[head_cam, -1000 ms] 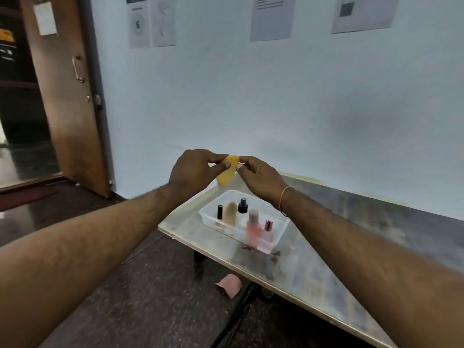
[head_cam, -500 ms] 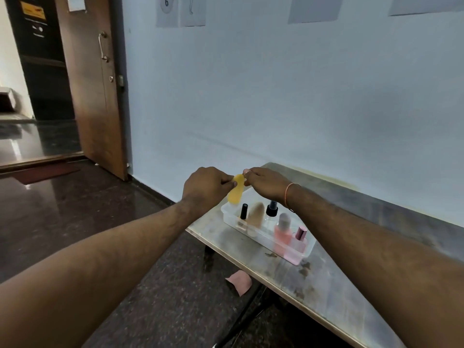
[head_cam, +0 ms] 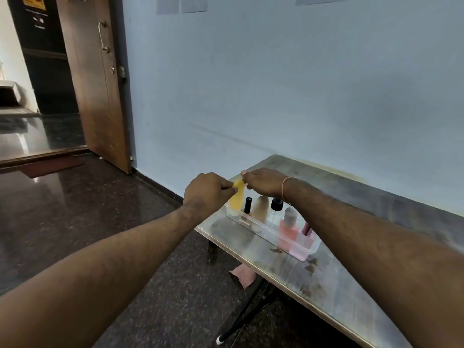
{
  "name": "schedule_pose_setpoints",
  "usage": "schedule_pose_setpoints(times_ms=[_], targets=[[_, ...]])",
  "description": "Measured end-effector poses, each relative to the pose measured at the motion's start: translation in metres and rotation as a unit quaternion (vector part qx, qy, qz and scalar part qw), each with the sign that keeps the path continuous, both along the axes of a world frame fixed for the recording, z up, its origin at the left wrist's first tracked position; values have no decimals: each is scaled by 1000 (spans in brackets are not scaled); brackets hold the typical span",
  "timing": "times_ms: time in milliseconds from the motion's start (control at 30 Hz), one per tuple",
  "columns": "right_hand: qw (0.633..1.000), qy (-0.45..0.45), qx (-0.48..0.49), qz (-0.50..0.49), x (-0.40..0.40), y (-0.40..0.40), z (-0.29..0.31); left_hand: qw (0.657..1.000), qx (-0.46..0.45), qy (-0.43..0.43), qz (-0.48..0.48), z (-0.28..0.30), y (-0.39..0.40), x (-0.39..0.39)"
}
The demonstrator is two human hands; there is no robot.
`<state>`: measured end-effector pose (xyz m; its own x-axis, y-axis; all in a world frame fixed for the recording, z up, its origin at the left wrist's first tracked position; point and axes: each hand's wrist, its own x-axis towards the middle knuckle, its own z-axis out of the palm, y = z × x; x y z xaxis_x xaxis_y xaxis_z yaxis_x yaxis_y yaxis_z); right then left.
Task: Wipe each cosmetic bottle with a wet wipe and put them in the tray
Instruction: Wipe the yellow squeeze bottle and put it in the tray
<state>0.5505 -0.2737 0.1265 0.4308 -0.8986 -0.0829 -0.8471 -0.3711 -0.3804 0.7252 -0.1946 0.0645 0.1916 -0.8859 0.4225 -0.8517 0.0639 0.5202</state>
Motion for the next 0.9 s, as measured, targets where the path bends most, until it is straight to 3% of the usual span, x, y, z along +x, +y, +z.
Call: schedule_pose_setpoints(times_ms=[500,700,900], targets=[[999,30,-29,25,-17,20,16,998,-35,-16,53,-2,0,-2],[993,0,-105,51,-38,28,13,975,-73,-209,10,9,4,-12],[983,-50,-166,61,-70,58,24,938,-96,-331,-42,29,21,-43]])
